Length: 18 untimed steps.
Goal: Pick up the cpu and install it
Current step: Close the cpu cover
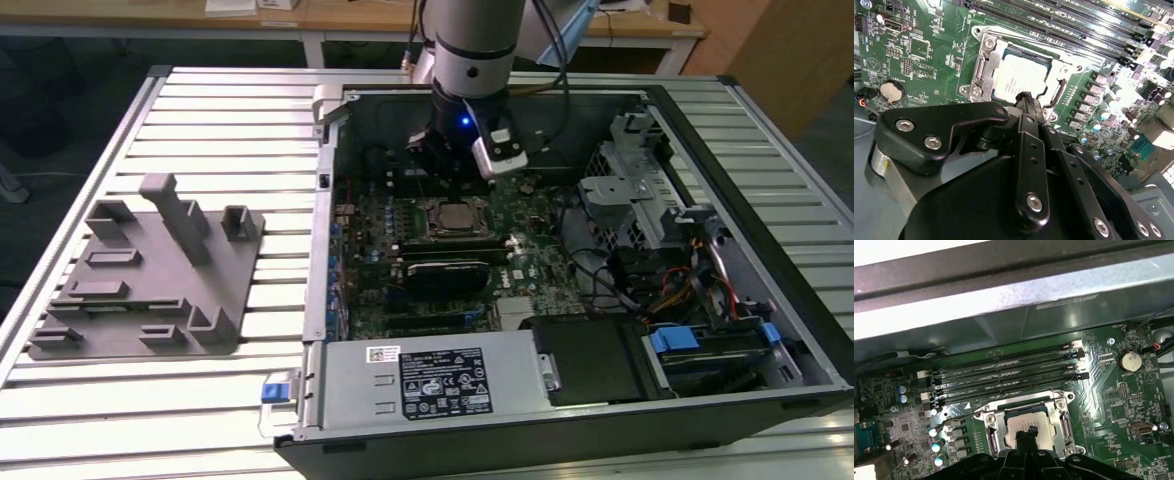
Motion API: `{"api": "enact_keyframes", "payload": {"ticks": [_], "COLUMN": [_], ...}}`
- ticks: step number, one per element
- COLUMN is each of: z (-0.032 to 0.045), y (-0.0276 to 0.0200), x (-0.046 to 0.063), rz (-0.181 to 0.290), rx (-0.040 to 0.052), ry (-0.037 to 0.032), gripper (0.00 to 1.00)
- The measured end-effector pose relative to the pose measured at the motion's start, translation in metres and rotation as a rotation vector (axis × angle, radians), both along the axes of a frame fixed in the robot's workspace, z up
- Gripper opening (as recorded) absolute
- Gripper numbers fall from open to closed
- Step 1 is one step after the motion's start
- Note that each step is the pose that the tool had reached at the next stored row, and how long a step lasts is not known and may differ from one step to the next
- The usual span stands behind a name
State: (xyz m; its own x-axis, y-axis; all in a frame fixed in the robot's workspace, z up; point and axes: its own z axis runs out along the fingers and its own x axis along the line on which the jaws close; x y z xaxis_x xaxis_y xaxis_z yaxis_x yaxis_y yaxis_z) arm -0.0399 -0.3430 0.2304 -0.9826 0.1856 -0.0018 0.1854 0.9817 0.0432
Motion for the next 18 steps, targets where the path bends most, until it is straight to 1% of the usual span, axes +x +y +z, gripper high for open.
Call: {"api": "enact_keyframes", "payload": {"ticks": [13,18], "z": [-0.0027,-0.0035], "y": [0.0,0.0], "x": [-0.0001,-0.0025], "rz": [0.0,0.0], "rx": [0.0001,0.0001], "ry": [-0.0001,0.0], "gripper": [0.11,0.11]}}
